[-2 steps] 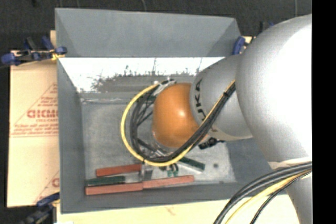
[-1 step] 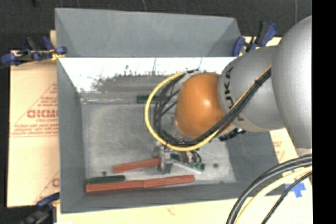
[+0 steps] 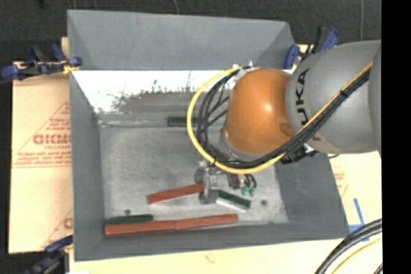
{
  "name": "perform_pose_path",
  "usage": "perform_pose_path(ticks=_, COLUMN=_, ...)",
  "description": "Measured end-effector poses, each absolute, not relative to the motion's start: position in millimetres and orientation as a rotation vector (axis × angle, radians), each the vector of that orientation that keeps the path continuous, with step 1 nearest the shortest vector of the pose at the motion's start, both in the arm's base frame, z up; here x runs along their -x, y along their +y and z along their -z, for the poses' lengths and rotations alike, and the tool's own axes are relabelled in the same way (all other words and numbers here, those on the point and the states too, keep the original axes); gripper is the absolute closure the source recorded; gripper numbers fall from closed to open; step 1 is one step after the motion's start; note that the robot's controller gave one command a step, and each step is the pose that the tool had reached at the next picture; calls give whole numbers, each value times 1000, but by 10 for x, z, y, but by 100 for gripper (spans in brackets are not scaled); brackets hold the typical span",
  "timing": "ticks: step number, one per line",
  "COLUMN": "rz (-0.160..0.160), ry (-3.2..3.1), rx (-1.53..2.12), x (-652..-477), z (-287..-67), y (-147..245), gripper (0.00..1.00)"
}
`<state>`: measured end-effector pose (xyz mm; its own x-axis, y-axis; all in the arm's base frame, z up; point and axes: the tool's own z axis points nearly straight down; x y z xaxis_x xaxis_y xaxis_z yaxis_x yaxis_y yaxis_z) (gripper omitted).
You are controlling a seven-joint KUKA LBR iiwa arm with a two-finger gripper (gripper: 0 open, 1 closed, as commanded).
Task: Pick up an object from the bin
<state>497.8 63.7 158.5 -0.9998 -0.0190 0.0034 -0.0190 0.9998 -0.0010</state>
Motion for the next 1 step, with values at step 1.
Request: perform_pose_path(ticks=1, rz=-1, ry=-3140, rx=-71, x=-5060, z=-2263, y=772, gripper=100)
